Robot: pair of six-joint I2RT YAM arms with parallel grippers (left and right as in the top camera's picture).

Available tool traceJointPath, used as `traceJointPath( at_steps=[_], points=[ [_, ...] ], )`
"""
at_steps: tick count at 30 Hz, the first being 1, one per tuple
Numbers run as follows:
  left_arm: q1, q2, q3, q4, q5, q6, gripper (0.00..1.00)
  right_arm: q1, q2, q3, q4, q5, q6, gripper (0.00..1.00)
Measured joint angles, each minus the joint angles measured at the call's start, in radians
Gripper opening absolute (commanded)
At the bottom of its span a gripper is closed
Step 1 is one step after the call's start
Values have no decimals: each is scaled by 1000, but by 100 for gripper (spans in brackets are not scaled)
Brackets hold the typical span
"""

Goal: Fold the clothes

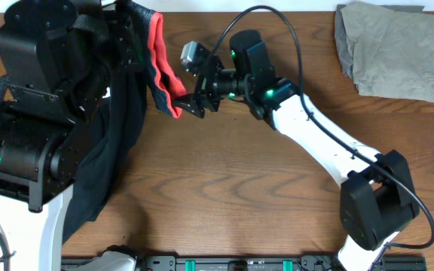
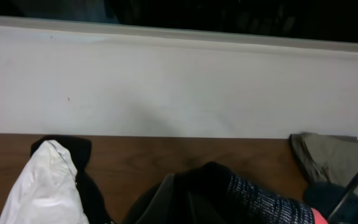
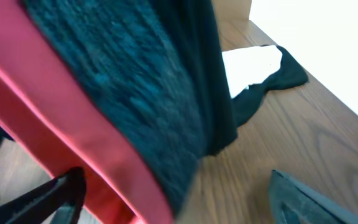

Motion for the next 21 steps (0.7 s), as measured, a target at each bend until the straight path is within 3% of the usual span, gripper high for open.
traceJointPath(
  at_steps=[3,5,6,7,14,21],
  points=[
    [0,0,0,-2,14,0,6,25,24,1,51,43,27,55],
    [0,0,0,-3,18,0,6,39,47,2,87,82,50,31],
    [0,0,0,-3,19,-1,6,47,59,2,102,104,67,9],
    [0,0,0,-3,22,-1,6,51,68,2,109,120,75,1],
    [0,5,0,2,32,-1,6,33,77,2,73,217,132,1],
    [0,53,0,73,36,-7,6,-97,-76,2,-183,298,145,1]
  ],
)
